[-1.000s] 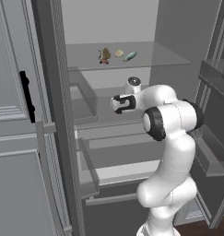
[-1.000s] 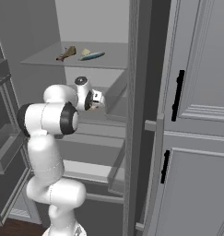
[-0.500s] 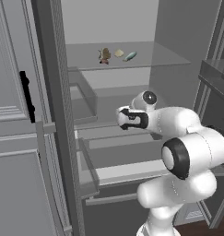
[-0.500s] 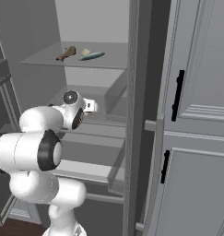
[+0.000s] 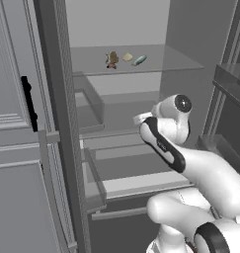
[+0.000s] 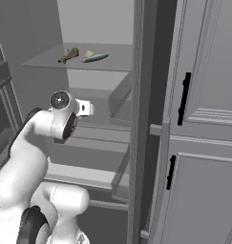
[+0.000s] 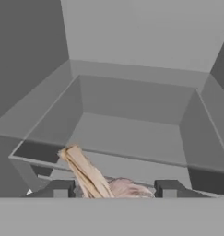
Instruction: Place one garlic and one fish in each tupperware on the nearby counter, to pack two identical lunches.
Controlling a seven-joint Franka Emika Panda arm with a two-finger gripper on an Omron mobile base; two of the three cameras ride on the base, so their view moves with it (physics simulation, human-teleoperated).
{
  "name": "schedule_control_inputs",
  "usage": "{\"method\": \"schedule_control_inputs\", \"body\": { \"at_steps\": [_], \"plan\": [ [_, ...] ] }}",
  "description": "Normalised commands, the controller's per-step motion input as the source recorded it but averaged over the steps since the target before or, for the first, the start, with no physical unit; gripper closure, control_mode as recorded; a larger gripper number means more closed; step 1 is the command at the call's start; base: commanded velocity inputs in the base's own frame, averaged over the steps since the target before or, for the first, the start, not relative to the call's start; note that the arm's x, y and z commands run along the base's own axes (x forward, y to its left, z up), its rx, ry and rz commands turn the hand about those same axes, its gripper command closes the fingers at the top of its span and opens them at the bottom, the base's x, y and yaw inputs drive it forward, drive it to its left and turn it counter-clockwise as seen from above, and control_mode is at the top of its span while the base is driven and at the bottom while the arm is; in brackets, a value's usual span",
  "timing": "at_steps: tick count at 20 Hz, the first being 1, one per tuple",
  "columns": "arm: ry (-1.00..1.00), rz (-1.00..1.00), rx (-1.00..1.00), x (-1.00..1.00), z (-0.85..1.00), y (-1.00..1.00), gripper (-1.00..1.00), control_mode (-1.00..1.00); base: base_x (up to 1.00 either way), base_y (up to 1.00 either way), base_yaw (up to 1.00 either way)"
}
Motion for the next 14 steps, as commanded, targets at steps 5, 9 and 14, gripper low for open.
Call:
{"method": "schedule_control_inputs", "body": {
  "at_steps": [5, 9, 14],
  "plan": [
    [0.24, -0.02, 0.0, -1.0, 0.96, -0.42, 1.0, -1.0, 0.0, 0.0, 0.0],
    [0.14, -0.1, -0.03, -1.0, 0.25, -0.38, 1.0, -1.0, 0.0, 0.0, 0.0],
    [0.01, 0.0, -0.07, -0.31, -0.03, 0.0, 1.0, -1.0, 0.0, 0.0, 0.0]
  ]
}}
